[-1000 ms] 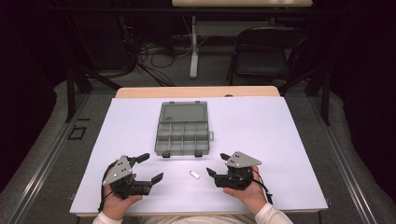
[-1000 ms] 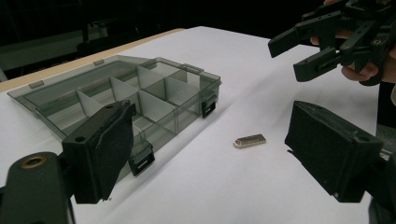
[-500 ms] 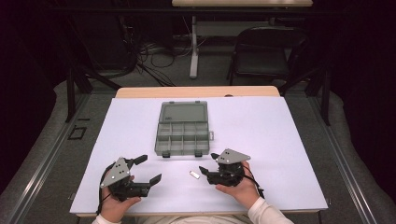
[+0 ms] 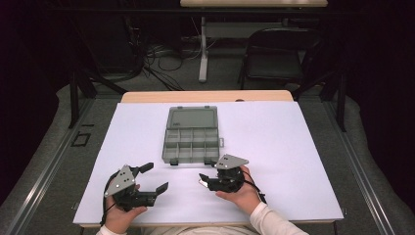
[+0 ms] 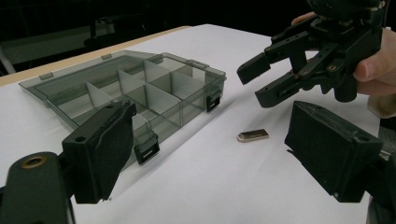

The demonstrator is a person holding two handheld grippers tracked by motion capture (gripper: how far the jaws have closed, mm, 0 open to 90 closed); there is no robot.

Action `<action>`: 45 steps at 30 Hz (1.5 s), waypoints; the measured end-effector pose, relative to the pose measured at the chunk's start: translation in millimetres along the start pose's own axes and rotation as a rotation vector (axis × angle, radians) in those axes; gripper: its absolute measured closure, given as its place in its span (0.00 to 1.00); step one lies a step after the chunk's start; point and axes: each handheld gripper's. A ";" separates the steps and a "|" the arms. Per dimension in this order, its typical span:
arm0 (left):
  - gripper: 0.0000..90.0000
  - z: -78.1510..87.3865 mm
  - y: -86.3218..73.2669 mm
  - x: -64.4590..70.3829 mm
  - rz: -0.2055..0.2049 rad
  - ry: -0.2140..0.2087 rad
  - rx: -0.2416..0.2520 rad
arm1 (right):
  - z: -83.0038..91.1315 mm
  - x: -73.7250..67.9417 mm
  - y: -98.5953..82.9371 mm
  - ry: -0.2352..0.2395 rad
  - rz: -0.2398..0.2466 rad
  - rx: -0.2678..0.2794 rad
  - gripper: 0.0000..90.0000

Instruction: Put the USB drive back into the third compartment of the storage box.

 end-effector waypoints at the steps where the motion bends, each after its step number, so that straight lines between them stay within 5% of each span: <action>1: 0.17 -0.1 -0.1 0.0 0.000 -0.001 -0.002 | -2.9 -1.6 -1.2 0.006 -0.001 -0.018 0.51; 23: 0.17 -0.9 -0.5 -0.3 -0.003 -0.011 -0.013 | -18.7 -5.0 -16.0 0.053 -0.015 -0.141 0.67; 45: 0.17 -1.6 -0.7 -0.4 -0.008 -0.017 -0.023 | -23.2 -7.4 -20.3 0.052 0.008 -0.153 0.80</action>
Point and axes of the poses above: each handheld gripper's, and its own axes: z roughly backward along the jaws, y roughly out of its top, x roughly to its right, and after that the axes turned 4 degrees about x, right-handed
